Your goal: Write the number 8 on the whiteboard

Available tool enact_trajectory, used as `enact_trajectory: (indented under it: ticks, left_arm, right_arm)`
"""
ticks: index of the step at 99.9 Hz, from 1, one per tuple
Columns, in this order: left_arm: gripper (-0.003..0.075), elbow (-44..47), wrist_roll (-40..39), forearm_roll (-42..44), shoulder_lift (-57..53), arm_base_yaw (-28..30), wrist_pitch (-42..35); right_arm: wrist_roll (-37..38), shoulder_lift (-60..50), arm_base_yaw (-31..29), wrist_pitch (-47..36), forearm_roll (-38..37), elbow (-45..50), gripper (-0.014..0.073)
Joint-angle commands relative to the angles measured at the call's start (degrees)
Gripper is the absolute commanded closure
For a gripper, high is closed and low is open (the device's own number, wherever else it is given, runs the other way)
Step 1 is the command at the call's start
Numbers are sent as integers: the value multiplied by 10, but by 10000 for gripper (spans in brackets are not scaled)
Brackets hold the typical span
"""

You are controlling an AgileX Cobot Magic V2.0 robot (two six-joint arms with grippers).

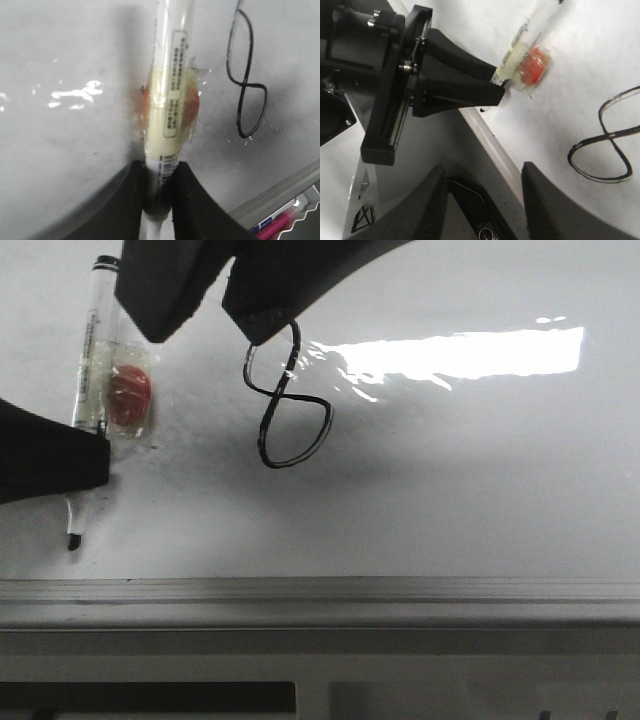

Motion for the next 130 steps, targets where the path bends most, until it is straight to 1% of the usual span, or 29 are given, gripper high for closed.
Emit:
enact_trajectory:
  ticks: [1, 10, 30, 37, 44, 49, 51, 52, 56, 63, 68, 72, 79, 91, 97, 100, 104, 105, 107, 110, 111, 112, 114, 115, 118, 130]
  left_arm:
    - [741, -18, -5, -38, -5, -1, -4]
    - [741, -18, -5, -58, -5, -1, -1]
    - [739, -18, -5, -60, -5, -1, -8]
    - [714, -18, -5, -60, -5, -1, -14]
    - [619, -18, -5, -59, -5, -1, -21]
    - [502, -18, -5, -58, -5, -1, -28]
    - [470, -18, -5, -58, -5, -1, -30]
    - [440, -18, -5, -58, -5, -1, -31]
    - [359, -18, -5, -58, -5, -1, -36]
    - [275, -18, -5, -59, -5, -1, -42]
    - [259, -18, -7, -59, -5, -1, -43]
    - [260, -18, -7, -59, -11, -1, -43]
    - [260, -18, -7, -59, -25, -1, -43]
    - [263, -18, -3, -53, -65, -1, -36]
    - [287, -18, -3, -44, -86, -1, -27]
    - [315, -18, -2, -42, -99, -1, -21]
    - [382, -18, -2, -37, -114, -1, -9]
    - [412, -18, -2, -34, -120, -1, -7]
    - [444, -18, -2, -29, -129, -1, 1]
    - [535, -18, -2, -21, -141, -1, 11]
    - [555, -18, -2, -18, -144, -1, 17]
    - [594, -18, -2, -14, -150, -1, 20]
    - [633, -18, -2, -7, -160, -1, 28]
    - [672, -18, -2, -4, -163, -1, 31]
    - [745, -17, -2, 9, -175, -1, 40]
    - [741, -12, -2, 62, -227, -1, 64]
  right_arm:
    - [-1, -13, -2, -25, 4, -17, 304]
    - [-1, -13, -2, -25, 4, -17, 304]
    - [-1, -13, -2, -24, 4, -17, 304]
    - [0, -13, -2, -24, 4, -17, 304]
    - [0, -13, -2, -23, 4, -17, 304]
    - [0, -13, -2, -21, 4, -17, 304]
    - [0, -13, -2, -20, 4, -17, 304]
    - [0, -13, -2, -20, 4, -17, 304]
    - [0, -14, -2, -20, 4, -17, 304]
    - [0, -17, -2, -21, 1, -17, 304]
    - [0, -23, -2, -21, -11, -17, 305]
    - [0, -29, -2, -21, -27, -17, 319]
    - [1, -49, -2, -26, -49, -13, 410]
    - [1, -102, -2, -57, -71, 12, 666]
    - [2, -135, -2, -75, -83, 32, 652]
    - [2, -151, -2, -86, -91, 47, 652]
    - [2, -177, -2, -96, -103, 64, 652]
    - [2, -181, -2, -100, -108, 71, 652]
    - [2, -195, -2, -107, -108, 82, 652]
    - [2, -214, -2, -118, -116, 99, 652]
    - [2, -218, -2, -121, -118, 103, 652]
    - [2, -228, -2, -127, -122, 112, 652]
    - [2, -242, -2, -139, -127, 126, 652]
    - [2, -247, -2, -143, -131, 131, 652]
    - [2, -270, -2, -159, -138, 151, 652]
    - [1, -380, -2, -245, -151, 242, 652]
